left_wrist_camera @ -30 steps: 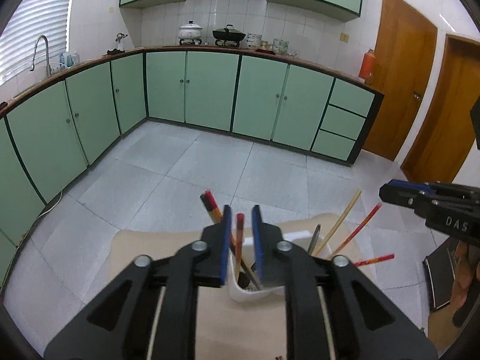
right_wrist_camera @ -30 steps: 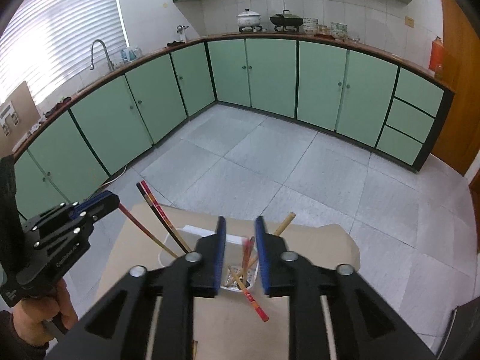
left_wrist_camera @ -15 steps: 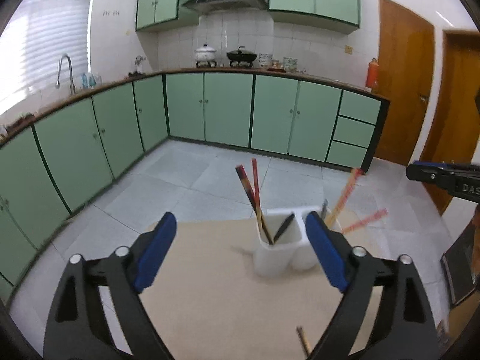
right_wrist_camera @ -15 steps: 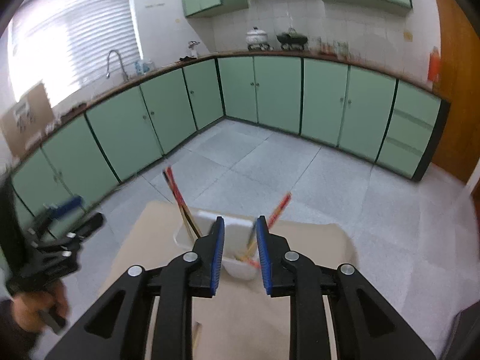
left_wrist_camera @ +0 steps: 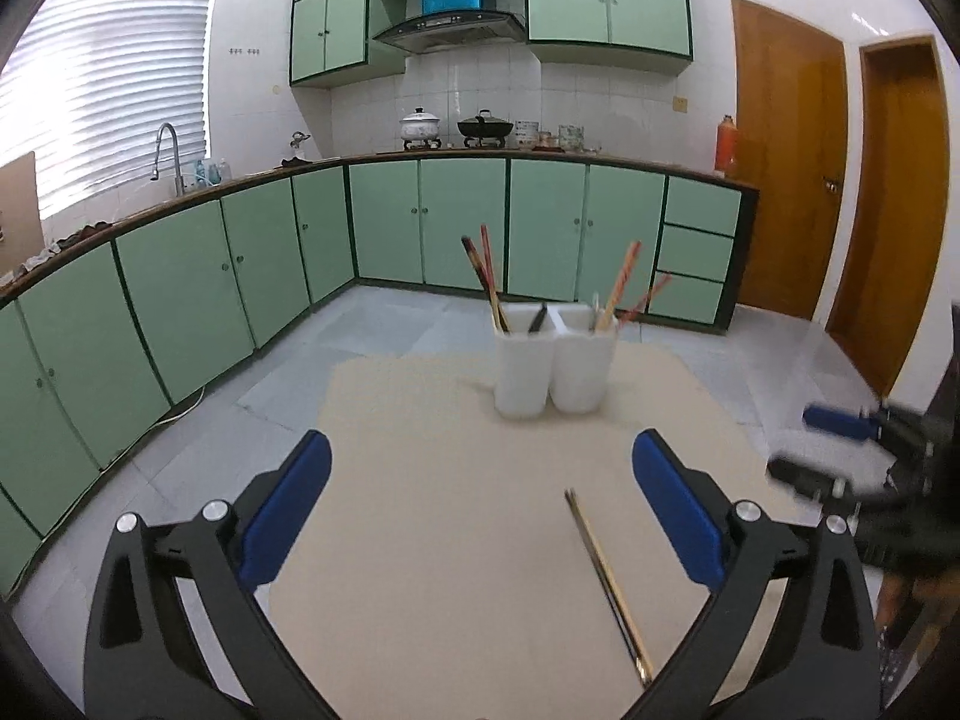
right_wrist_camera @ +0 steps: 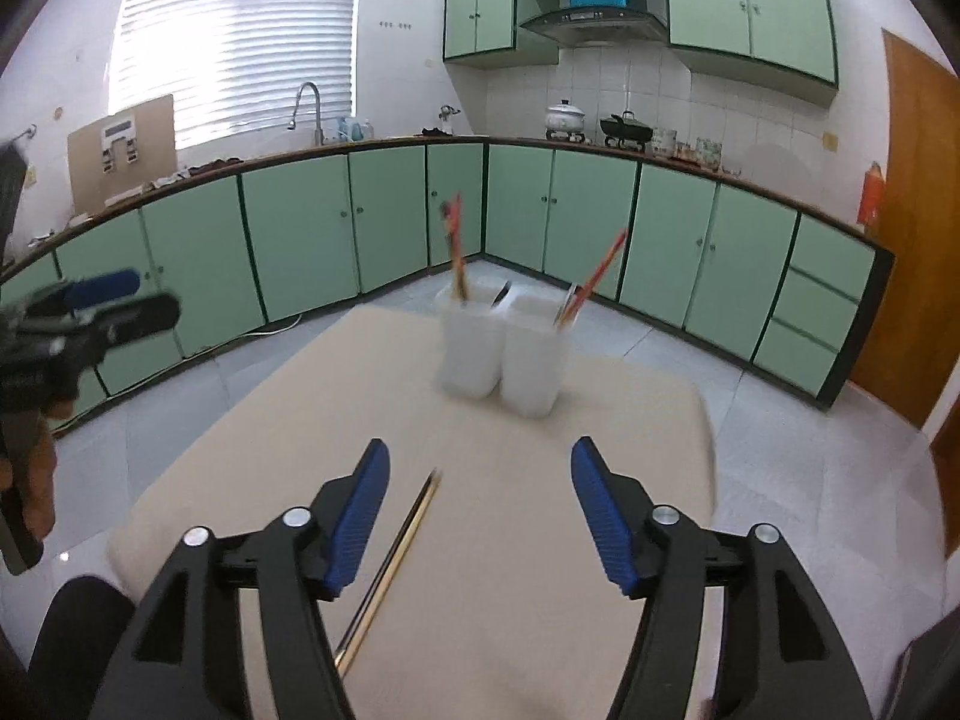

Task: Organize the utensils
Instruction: 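Move both open tools back toward the last black and wooden chopsticks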

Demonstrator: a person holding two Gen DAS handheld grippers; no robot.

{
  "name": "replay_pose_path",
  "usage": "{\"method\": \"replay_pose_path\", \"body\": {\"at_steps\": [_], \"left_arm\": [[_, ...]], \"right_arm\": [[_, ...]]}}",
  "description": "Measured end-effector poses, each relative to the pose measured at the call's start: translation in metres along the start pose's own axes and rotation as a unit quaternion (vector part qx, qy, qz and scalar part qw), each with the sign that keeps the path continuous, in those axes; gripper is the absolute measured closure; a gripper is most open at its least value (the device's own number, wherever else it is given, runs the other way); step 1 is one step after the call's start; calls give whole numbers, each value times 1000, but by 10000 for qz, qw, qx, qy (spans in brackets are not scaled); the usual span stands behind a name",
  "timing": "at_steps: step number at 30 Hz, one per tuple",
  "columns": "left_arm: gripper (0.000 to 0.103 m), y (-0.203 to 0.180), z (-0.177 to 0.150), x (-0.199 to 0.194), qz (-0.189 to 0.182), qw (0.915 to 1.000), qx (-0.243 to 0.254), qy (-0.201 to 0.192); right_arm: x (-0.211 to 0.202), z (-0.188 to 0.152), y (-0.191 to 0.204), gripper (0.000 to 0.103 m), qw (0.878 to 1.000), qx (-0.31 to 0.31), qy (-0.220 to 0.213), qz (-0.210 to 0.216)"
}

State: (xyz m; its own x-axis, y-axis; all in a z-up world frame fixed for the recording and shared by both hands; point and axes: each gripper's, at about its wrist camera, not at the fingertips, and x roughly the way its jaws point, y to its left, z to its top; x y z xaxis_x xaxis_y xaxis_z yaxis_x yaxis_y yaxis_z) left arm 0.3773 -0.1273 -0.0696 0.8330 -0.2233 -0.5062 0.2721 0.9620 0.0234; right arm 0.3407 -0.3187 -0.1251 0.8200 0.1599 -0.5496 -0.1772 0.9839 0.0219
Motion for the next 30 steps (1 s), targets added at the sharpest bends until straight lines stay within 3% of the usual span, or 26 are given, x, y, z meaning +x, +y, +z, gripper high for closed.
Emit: {"method": "replay_pose_path", "body": {"at_steps": [5, 12, 21, 26, 30], "left_arm": [[5, -2, -40, -14, -18, 9998, -46, 216], [6, 16, -110, -18, 111, 9978, -235, 611], [6, 19, -157, -14, 63, 9951, -440, 878], [6, 18, -157, -10, 40, 9950, -400, 916], [5, 15, -153, -7, 16, 9952, -370, 907]], "right_arm": [[3, -78, 26, 41, 9990, 315, 318, 52], [16, -145, 38, 41, 9950, 606, 784, 86], [30, -156, 59, 41, 9962, 261, 833, 27], [41, -158, 49, 42, 9954, 311, 877, -222], [36, -158, 36, 42, 9947, 475, 896, -171]]}}
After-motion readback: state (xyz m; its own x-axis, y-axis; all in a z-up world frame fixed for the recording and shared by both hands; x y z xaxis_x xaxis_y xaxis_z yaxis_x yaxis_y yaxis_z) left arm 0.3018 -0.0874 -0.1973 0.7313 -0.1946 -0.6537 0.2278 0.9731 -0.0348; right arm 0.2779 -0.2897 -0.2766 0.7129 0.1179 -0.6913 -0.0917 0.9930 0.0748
